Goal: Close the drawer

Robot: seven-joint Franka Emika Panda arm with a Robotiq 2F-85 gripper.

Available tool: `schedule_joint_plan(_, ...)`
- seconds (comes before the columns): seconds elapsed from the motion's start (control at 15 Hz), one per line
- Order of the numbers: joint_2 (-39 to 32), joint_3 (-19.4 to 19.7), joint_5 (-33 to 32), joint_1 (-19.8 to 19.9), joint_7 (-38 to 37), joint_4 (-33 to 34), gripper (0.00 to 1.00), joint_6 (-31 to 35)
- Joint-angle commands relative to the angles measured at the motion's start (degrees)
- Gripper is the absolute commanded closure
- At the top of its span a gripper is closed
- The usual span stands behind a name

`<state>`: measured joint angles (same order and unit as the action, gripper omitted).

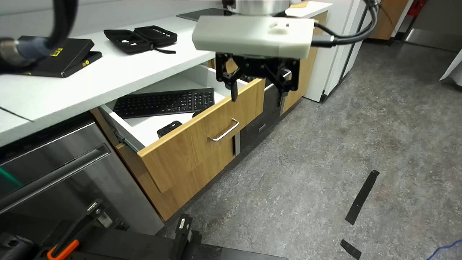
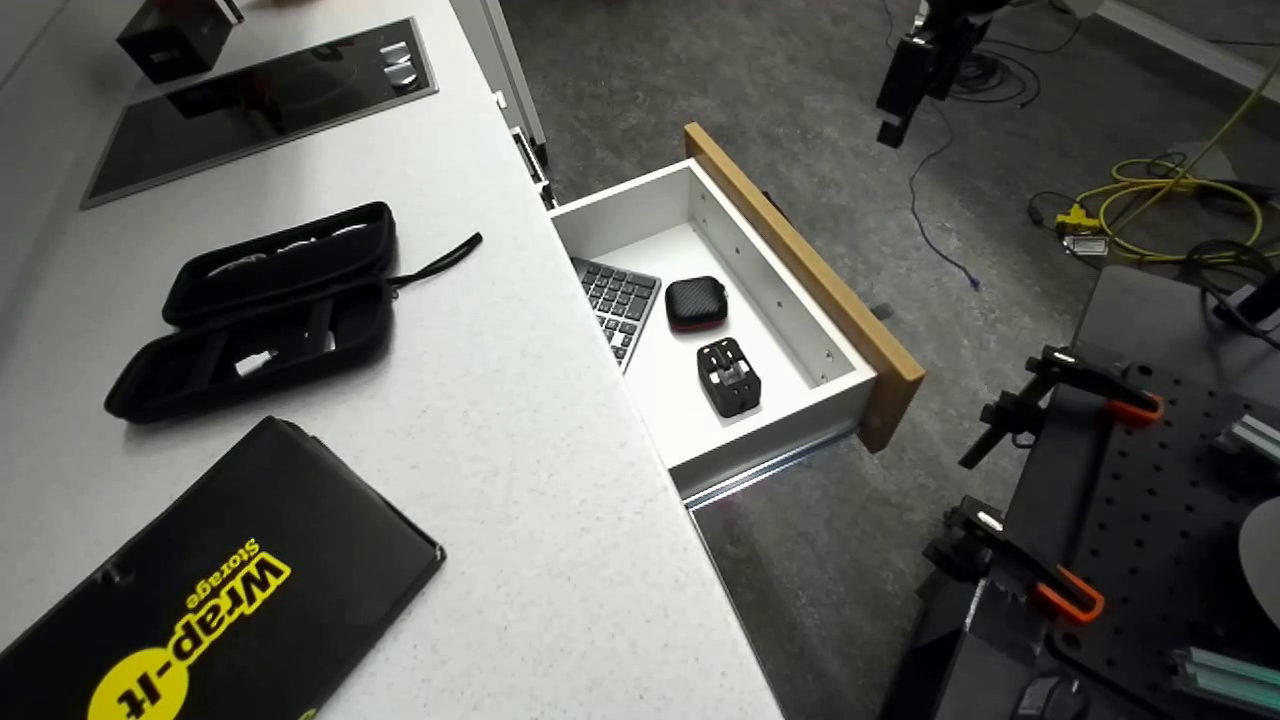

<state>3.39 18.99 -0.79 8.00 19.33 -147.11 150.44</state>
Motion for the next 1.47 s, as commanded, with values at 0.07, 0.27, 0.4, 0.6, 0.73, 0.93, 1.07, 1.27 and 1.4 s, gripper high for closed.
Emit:
schedule_joint_plan(0.07, -15.0, -2.4, -2.5, 2.6, -10.5, 5.8, 0.0, 9.1)
schedule_joint_plan(0.27, -24.0, -2.6, -1.1, 2.7, -15.7, 10.8, 0.0, 13.2)
schedule_joint_plan(0.4, -29.7, -2.4, -0.7, 2.3, -19.0, 14.7, 0.0, 14.0)
schedule_joint_plan(0.6, -36.6, -4.9, 1.9, 3.7, -21.0, 20.5, 0.0, 13.3)
schedule_joint_plan(0.73, -39.6, -8.8, 4.9, 6.1, -20.3, 24.1, 0.0, 11.2)
schedule_joint_plan(0.93, -41.9, -13.7, 7.7, 8.2, -18.8, 27.6, 0.0, 10.5)
schedule_joint_plan(1.07, -43.1, -16.0, 8.2, 8.3, -18.7, 29.7, 0.0, 10.1)
schedule_joint_plan(1.27, -43.0, -19.2, 9.2, 9.2, -17.8, 31.5, 0.0, 8.1)
schedule_joint_plan(1.4, -43.2, -19.9, 9.2, 7.9, -18.7, 33.1, 0.0, 6.2)
